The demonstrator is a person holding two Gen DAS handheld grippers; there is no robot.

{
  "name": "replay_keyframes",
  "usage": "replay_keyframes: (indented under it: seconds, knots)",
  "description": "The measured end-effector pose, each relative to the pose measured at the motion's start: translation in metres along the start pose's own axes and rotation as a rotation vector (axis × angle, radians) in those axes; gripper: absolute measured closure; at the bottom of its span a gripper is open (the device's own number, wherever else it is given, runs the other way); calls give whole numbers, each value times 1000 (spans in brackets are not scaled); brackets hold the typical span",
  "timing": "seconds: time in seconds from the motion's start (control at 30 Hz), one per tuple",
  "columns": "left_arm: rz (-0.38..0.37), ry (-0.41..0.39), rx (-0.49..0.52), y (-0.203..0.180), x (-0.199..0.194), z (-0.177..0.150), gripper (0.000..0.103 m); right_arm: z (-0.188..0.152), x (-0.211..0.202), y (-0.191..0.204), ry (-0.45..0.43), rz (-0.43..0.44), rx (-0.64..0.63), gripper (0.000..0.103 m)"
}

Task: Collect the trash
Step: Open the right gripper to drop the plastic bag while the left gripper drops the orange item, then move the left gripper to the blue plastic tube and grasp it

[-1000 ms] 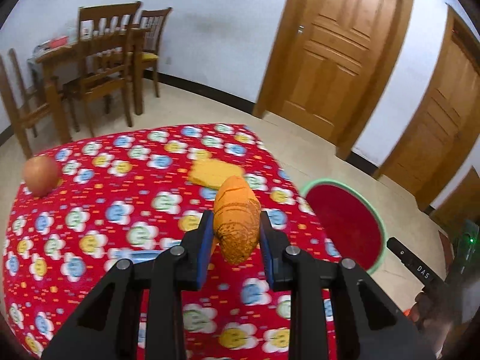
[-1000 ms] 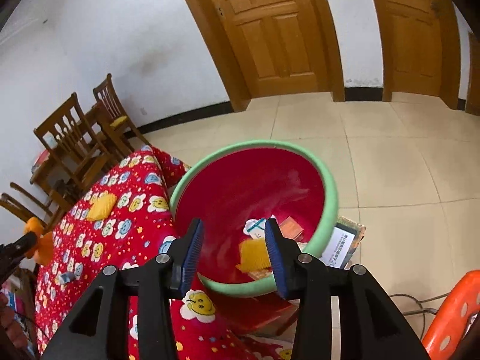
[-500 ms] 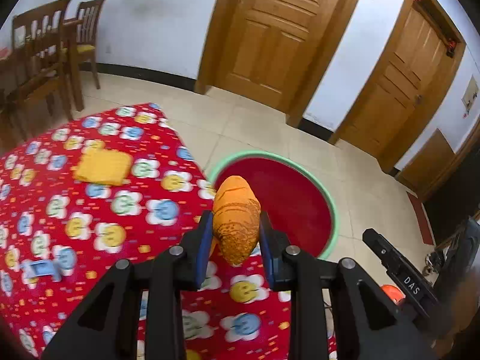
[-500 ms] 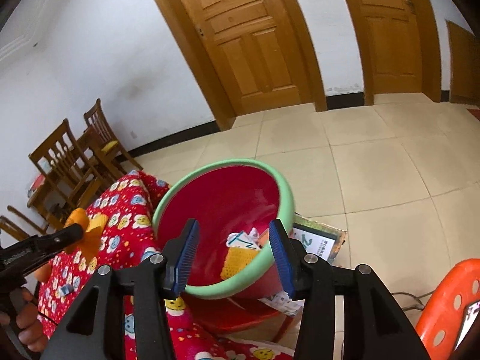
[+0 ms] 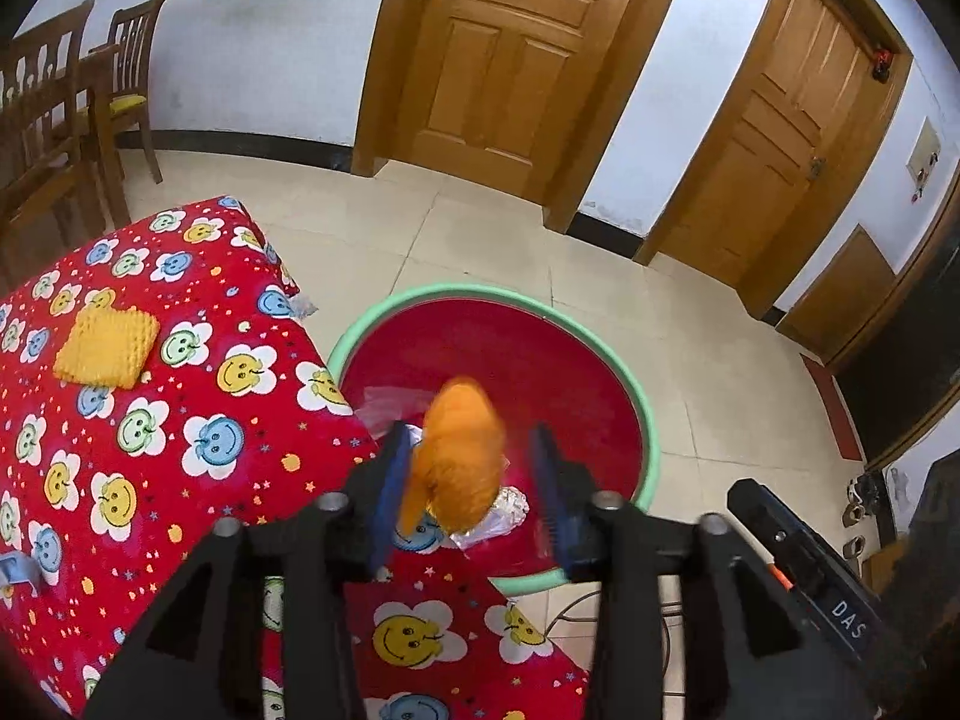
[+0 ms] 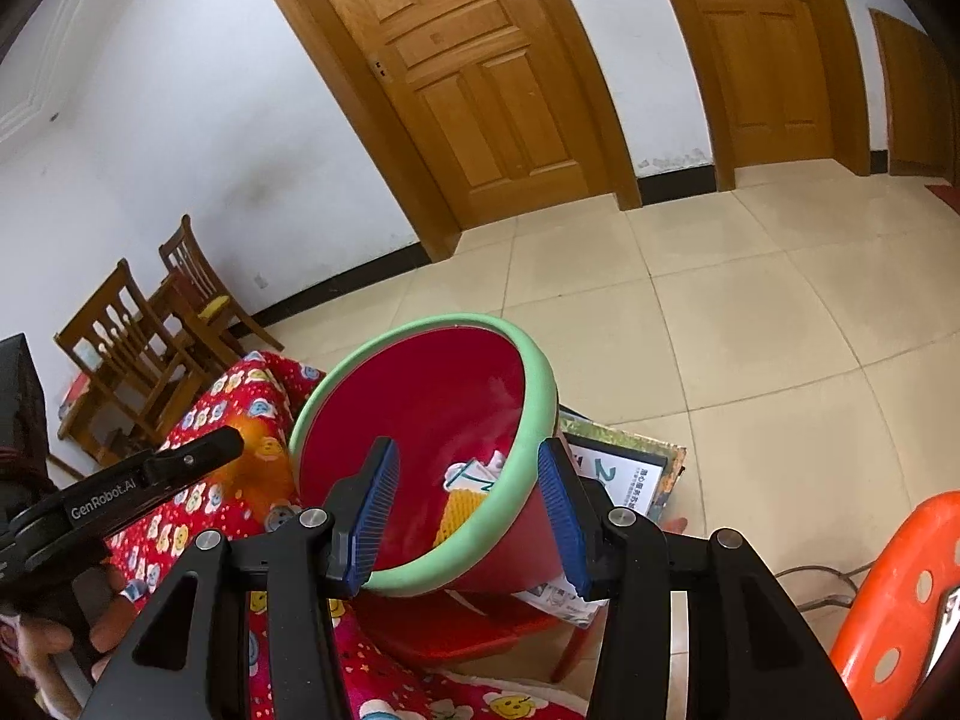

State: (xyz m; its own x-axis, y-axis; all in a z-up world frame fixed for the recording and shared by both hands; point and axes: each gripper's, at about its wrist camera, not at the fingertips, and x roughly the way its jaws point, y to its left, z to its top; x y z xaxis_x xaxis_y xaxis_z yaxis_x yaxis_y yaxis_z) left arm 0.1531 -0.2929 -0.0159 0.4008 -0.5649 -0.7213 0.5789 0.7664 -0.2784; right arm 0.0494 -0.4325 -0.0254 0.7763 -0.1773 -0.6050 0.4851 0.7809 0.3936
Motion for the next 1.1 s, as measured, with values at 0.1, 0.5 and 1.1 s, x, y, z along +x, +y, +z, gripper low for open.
replay_keyframes:
  seconds: [0.1,0.5,1.1]
  knots:
    - [13,-6,-6,0,0,-2,48,0,1,-1,2,2,6,54]
    - [87,-2,-94,34,-22,-18,44,-1,-6,5,-5,25,3,54]
    - [276,-69,-387,141,-94,-64,43,-11,-11,43,24,101,-59,54]
